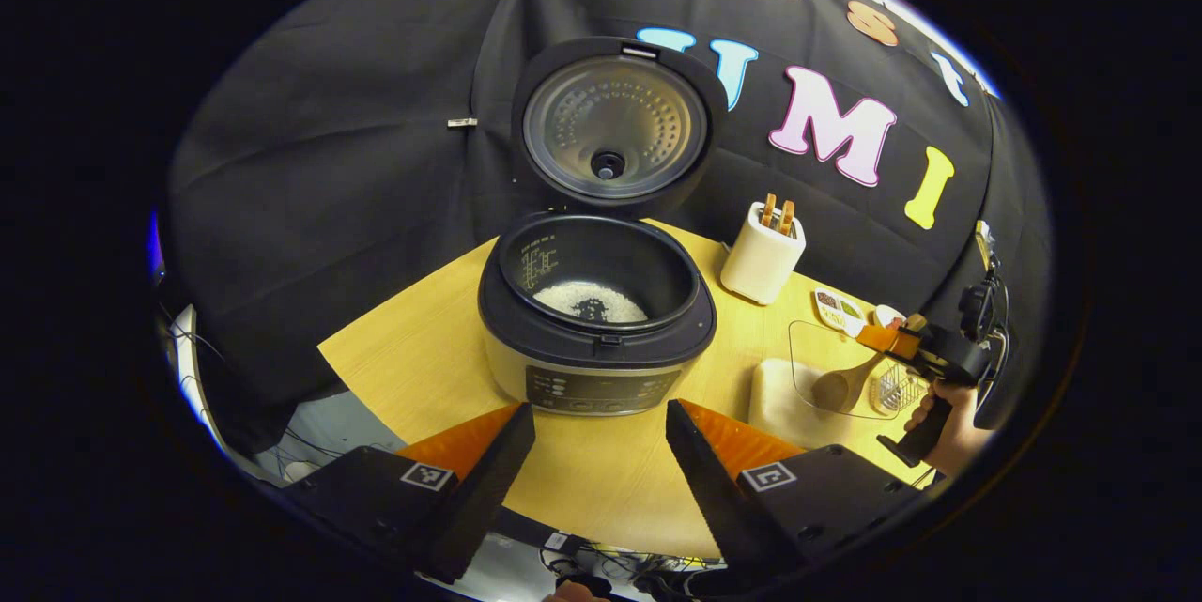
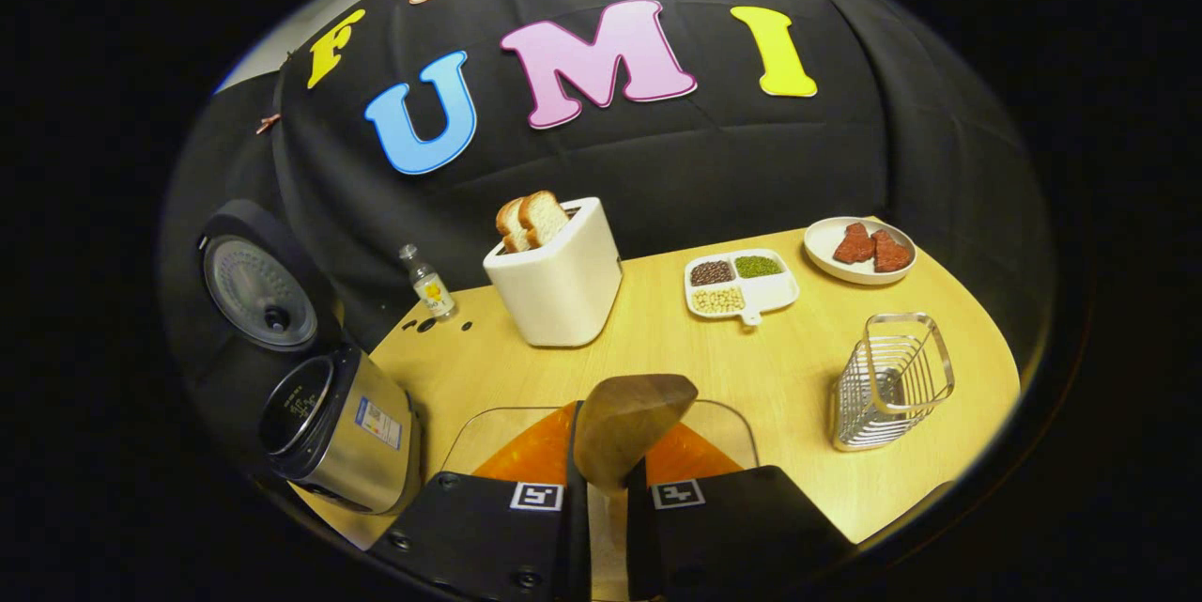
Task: Close the left gripper, press the button to open the rice cooker; take a wooden spoon from the chopstick holder with the right hand, scoop a spoonful of rice and pour it into the rice cooker, then put the wooden spoon back into the chopstick holder.
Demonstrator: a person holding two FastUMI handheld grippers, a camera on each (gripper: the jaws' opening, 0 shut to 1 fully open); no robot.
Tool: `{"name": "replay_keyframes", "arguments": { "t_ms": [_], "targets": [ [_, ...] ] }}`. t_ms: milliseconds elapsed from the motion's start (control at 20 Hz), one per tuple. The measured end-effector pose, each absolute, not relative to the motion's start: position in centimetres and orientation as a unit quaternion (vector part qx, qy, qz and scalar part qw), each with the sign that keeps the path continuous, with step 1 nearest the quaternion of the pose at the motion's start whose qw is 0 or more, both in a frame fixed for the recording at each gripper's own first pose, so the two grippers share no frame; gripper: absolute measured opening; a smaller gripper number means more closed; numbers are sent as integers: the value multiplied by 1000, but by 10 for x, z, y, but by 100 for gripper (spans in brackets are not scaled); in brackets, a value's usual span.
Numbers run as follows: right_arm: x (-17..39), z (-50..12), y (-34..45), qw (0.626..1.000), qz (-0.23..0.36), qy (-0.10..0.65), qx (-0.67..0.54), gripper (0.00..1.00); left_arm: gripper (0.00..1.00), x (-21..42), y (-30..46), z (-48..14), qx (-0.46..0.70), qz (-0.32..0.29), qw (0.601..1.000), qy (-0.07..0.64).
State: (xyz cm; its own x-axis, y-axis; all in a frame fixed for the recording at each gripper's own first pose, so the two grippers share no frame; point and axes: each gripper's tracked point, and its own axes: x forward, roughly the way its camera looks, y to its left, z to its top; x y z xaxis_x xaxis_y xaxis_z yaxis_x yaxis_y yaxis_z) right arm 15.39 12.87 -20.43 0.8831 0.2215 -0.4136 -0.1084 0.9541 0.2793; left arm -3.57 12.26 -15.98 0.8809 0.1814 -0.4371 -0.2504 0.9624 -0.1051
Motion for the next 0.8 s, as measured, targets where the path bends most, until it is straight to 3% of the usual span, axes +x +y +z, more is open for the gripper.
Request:
{"name": "replay_keyframes", "arguments": {
  "t_ms": [200, 550, 700, 750, 800],
  "targets": [
    [146, -207, 156, 947, 86, 255, 174, 19, 96, -40, 130, -152, -134, 109, 962, 211],
    [135, -200, 191, 929, 99, 287, 214, 19, 96, -53, 150, -149, -133, 103, 965, 202],
    [134, -196, 178, 923, 79, 286, 245, 20, 92, -58, 159, -144, -137, 104, 966, 194],
    [134, -196, 171, 921, 68, 283, 260, 15, 95, -60, 160, -145, -142, 104, 965, 193],
    [135, -196, 162, 917, 56, 283, 274, 20, 95, -62, 162, -144, -146, 105, 965, 192]
  ]
}}
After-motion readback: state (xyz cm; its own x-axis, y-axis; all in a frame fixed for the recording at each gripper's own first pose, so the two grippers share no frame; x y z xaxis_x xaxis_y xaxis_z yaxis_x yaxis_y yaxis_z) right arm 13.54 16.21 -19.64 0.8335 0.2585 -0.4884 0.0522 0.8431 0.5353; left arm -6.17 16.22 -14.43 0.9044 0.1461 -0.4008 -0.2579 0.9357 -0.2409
